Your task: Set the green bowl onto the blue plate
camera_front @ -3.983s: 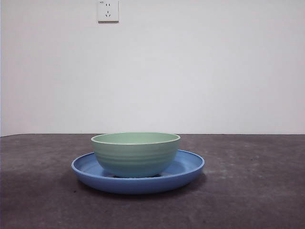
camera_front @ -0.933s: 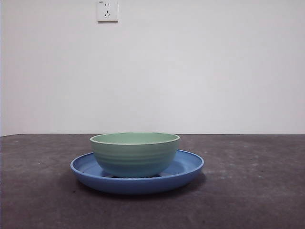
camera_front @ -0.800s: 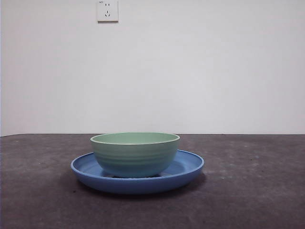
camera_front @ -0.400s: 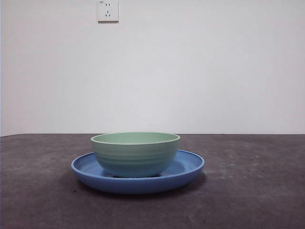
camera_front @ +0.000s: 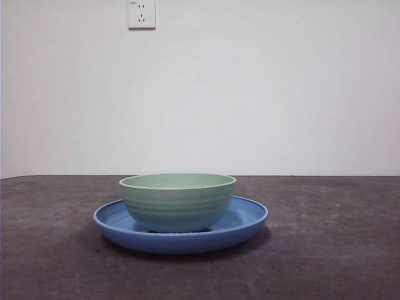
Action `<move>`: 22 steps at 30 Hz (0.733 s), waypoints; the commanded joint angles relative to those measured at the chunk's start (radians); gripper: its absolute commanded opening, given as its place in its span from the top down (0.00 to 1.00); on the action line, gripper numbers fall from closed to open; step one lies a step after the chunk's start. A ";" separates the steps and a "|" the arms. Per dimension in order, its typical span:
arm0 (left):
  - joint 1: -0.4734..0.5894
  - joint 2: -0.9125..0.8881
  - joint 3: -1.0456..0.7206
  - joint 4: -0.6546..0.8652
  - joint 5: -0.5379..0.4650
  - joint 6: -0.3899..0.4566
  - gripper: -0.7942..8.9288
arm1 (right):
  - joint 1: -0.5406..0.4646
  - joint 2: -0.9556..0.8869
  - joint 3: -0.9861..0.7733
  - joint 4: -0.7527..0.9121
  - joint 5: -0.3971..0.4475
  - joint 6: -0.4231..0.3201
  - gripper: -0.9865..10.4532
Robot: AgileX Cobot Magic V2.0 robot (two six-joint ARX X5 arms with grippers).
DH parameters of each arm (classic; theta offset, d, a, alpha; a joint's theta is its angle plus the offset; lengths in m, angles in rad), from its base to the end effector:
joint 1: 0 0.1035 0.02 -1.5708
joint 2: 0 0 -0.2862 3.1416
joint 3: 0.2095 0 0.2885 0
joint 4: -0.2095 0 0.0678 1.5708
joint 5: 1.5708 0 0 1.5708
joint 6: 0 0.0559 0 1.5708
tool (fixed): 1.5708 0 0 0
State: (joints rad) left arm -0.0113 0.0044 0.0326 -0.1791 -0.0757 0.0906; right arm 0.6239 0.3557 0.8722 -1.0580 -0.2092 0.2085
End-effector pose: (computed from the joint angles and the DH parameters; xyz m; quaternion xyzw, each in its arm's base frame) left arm 0.1364 0.0027 0.1541 0.0484 0.0767 0.0287 0.9955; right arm 0.0520 0.0517 0.3316 0.0369 0.3009 0.3605 0.8821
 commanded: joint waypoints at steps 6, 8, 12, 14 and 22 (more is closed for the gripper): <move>0.000 -0.001 -0.021 -0.008 0.005 -0.005 0.89 | -0.275 -0.033 -0.050 0.134 0.009 -0.098 0.89; 0.000 -0.001 -0.021 -0.007 0.005 -0.005 0.89 | -0.375 -0.066 -0.134 0.337 0.007 -0.142 0.89; 0.000 -0.001 -0.021 -0.008 0.005 -0.005 0.89 | -0.521 -0.141 -0.348 0.713 0.010 -0.187 0.89; 0.000 -0.001 -0.021 -0.008 0.005 -0.005 0.89 | -0.578 -0.175 -0.462 0.851 0.039 -0.198 0.89; 0.000 -0.001 -0.021 -0.008 0.005 -0.005 0.89 | -0.649 -0.262 -0.780 1.025 0.148 -0.198 0.89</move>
State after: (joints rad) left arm -0.0113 0.0044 0.0326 -0.1791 -0.0757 0.0902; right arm -0.0223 0.1017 0.0986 -0.0547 -0.0769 0.0219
